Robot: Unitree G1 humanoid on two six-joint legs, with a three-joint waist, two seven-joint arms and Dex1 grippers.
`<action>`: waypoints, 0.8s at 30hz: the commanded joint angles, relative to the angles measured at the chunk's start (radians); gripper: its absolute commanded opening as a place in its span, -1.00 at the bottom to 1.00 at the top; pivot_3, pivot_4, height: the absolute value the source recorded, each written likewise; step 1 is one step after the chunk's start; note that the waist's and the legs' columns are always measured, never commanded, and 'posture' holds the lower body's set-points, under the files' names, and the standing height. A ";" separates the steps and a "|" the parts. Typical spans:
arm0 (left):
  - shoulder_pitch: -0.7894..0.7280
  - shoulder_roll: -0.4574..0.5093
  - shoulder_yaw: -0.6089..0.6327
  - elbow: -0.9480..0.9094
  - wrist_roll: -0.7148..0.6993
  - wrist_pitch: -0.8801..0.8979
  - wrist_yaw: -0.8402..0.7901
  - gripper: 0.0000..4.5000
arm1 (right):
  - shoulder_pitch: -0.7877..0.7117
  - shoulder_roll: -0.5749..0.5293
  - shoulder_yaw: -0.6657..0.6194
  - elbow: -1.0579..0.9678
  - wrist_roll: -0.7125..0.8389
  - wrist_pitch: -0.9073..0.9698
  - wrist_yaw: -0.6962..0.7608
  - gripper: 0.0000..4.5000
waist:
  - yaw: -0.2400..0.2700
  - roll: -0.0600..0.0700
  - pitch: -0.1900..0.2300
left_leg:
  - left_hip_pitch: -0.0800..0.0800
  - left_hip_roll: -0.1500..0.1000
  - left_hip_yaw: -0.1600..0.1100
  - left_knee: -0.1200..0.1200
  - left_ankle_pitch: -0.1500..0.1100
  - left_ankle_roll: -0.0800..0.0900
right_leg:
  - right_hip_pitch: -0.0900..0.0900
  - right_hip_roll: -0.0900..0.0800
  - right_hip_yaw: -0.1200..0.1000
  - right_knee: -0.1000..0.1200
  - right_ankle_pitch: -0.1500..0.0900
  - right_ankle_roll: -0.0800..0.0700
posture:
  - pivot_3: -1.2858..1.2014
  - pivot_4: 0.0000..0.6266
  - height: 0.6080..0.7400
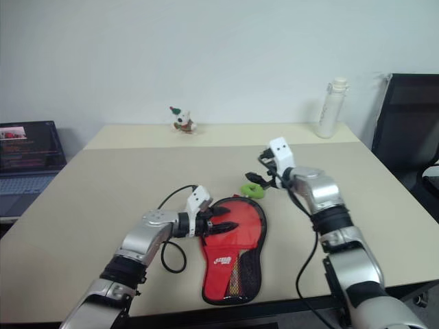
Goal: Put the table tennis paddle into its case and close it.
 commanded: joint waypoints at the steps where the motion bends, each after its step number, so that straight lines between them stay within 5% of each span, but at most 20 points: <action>1: 0.003 -0.009 0.009 -0.031 -0.008 -0.007 0.008 0.48 | -0.055 0.089 -0.041 0.180 -0.035 -0.158 -0.121 1.00 | 0.000 0.000 0.000 | 0.000 0.000 0.000 0.000 0.000 0.000 | 0.000 0.000 0.000 0.000 0.000 0.000 | 0.03 -0.52 1.00; 9: 0.011 -0.008 0.017 -0.049 -0.010 -0.001 0.027 0.48 | -0.148 0.120 -0.084 0.572 -0.124 -0.402 -0.340 1.00 | 0.006 0.001 0.001 | 0.000 0.000 0.000 0.000 0.000 0.000 | 0.000 -0.002 0.000 0.000 0.000 0.000 | 0.03 -0.52 1.00; 20: 0.032 -0.009 0.013 -0.076 -0.012 0.013 0.036 0.48 | -0.134 0.181 -0.100 0.647 -0.157 -0.335 -0.238 1.00 | -0.010 0.002 0.001 | 0.000 0.000 0.000 0.000 0.000 0.000 | 0.000 -0.001 0.000 0.001 0.000 0.000 | 0.03 -0.52 1.00; 24: 0.033 -0.010 0.010 -0.073 -0.010 0.012 0.039 0.49 | -0.131 0.197 -0.090 0.647 -0.181 -0.332 -0.221 0.60 | -0.011 0.002 0.001 | 0.000 0.000 0.000 0.000 0.000 0.000 | 0.000 -0.001 0.000 0.001 0.000 0.000 | 0.03 -0.52 1.00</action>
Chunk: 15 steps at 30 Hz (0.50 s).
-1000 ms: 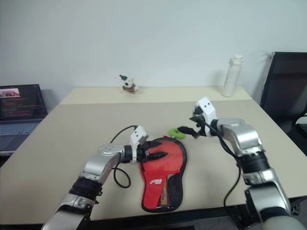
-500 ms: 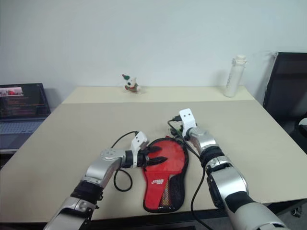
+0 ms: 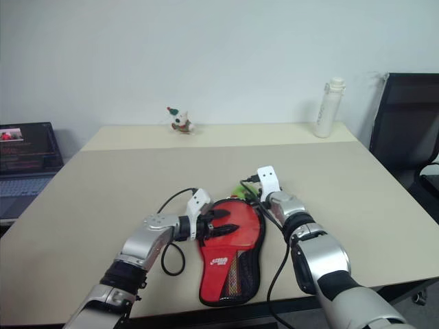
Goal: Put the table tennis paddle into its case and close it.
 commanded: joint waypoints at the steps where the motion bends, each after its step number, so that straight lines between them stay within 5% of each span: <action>1: -0.002 -0.003 0.008 -0.031 -0.008 -0.005 0.001 0.49 | -0.009 0.023 0.009 -0.004 -0.027 0.010 0.025 0.44 | 0.000 0.000 0.000 | 0.000 0.000 0.000 0.000 0.000 0.000 | 0.000 0.000 0.000 0.000 0.000 0.000 | 0.03 -0.52 1.00; 10: -0.021 -0.026 -0.018 0.067 0.028 -0.050 0.007 0.49 | -0.028 0.005 -0.024 -0.011 -0.030 -0.005 0.003 -0.93 | 0.002 0.000 0.000 | 0.001 0.000 0.000 0.000 0.000 0.000 | 0.001 0.000 0.000 0.000 0.000 0.000 | 0.03 -0.52 1.00; 15: -0.057 -0.069 -0.019 0.145 0.046 -0.085 0.021 0.49 | -0.060 -0.033 -0.052 -0.024 -0.017 -0.011 -0.001 -0.98 | 0.008 0.000 0.000 | 0.001 0.000 0.000 0.001 0.000 0.000 | 0.001 0.000 0.000 0.001 0.000 0.000 | 0.03 -0.52 1.00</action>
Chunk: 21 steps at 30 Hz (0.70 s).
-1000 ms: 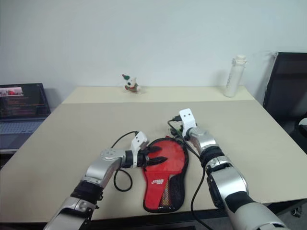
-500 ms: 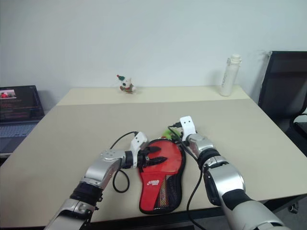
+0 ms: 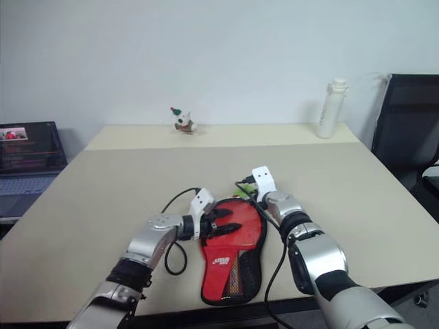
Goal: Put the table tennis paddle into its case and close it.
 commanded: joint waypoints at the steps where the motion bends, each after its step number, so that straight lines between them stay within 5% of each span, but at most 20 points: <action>1: -0.021 -0.027 -0.014 0.055 0.018 -0.020 0.007 0.49 | -0.054 -0.041 -0.033 -0.026 0.013 -0.012 -0.001 -0.98 | 0.004 0.000 0.000 | 0.000 0.000 0.000 0.000 0.000 0.000 | 0.000 0.000 0.000 0.000 0.000 0.000 | 0.03 -0.52 1.00; 14: -0.041 -0.068 -0.036 0.159 0.053 -0.071 -0.006 0.49 | 0.035 -0.199 -0.016 -0.194 0.012 0.096 0.119 -0.98 | 0.024 0.001 0.000 | 0.000 -0.001 0.000 0.000 0.000 0.000 | 0.001 -0.001 0.000 -0.001 0.000 0.000 | 0.03 -0.52 1.00; 21: -0.067 -0.097 -0.030 0.210 0.065 -0.090 0.013 0.49 | 0.364 -0.299 0.014 -0.721 0.045 0.455 0.207 -0.98 | 0.029 0.010 -0.006 | 0.000 -0.001 -0.002 0.000 0.000 0.000 | 0.002 -0.001 -0.001 -0.001 0.000 0.001 | 0.03 -0.52 1.00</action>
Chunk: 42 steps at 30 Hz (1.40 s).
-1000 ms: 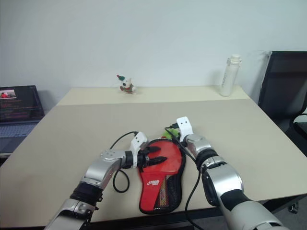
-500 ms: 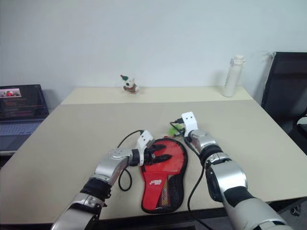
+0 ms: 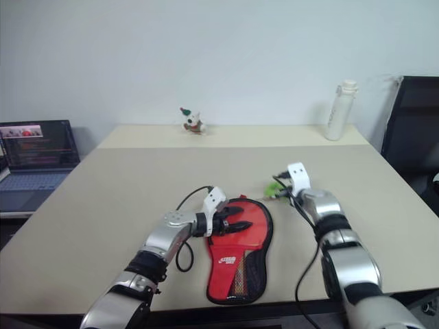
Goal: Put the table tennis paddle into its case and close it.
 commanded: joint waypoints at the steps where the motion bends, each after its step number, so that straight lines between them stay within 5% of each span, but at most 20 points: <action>1: 0.006 -0.018 -0.018 0.054 0.026 0.004 0.012 0.49 | 0.133 -0.064 0.014 -0.317 0.020 0.200 0.029 -0.98 | 0.001 0.006 -0.003 | 0.000 -0.001 0.000 0.000 0.000 0.000 | 0.000 0.000 0.000 0.000 0.000 0.000 | 0.03 -0.52 1.00; 8: -0.044 -0.052 -0.015 0.133 0.044 -0.030 0.031 0.49 | 0.405 -0.243 0.064 -0.852 0.138 0.523 0.176 -0.98 | 0.021 0.009 -0.006 | 0.002 -0.003 -0.003 0.000 -0.001 0.001 | 0.004 0.002 -0.001 -0.002 -0.001 0.002 | 0.03 -0.52 1.00; 15: -0.094 -0.107 -0.008 0.208 0.058 -0.074 0.060 0.49 | 0.524 -0.409 0.068 -1.146 0.340 0.732 0.319 -0.98 | 0.020 0.008 -0.005 | 0.004 -0.006 -0.004 0.000 -0.005 0.008 | 0.009 0.002 -0.002 -0.005 -0.001 0.003 | 0.03 -0.52 1.00; 32: -0.107 -0.127 0.004 0.248 0.073 -0.102 0.072 0.49 | 0.834 -0.749 0.138 -1.462 0.552 0.594 0.572 -0.98 | 0.026 0.008 -0.005 | 0.003 -0.018 -0.014 -0.009 -0.008 0.013 | 0.019 -0.001 -0.002 -0.024 -0.004 0.011 | 0.03 -0.52 1.00; 42: -0.099 -0.128 0.007 0.239 0.076 -0.099 0.086 0.49 | 0.930 -0.801 0.137 -1.565 0.645 0.549 0.608 -0.98 | 0.021 0.007 -0.005 | 0.003 -0.019 -0.022 -0.009 -0.010 0.015 | 0.028 0.000 -0.007 -0.035 -0.003 0.013 | 0.03 -0.52 1.00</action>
